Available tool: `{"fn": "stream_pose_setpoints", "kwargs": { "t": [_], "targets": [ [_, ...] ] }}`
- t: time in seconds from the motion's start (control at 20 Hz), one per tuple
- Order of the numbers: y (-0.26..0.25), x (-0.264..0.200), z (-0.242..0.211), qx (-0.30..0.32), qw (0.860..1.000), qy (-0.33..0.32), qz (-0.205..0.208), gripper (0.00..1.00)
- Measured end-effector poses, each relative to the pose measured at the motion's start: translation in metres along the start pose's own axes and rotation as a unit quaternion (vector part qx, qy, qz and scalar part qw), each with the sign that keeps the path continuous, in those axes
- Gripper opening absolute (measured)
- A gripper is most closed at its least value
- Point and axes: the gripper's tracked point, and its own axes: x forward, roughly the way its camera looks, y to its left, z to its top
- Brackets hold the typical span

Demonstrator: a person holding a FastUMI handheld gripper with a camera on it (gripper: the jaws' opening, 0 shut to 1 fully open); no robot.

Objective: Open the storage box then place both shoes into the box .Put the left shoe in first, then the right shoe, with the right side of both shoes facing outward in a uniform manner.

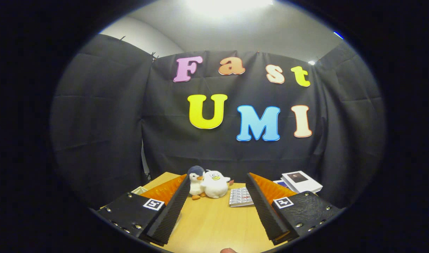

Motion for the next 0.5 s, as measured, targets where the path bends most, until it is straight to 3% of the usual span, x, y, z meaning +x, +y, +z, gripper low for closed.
{"fn": "stream_pose_setpoints", "kwargs": {
  "t": [0.5],
  "targets": [
    [-0.074,-0.029,0.009,0.005,0.997,-0.043,-0.059,0.97]
  ]
}}
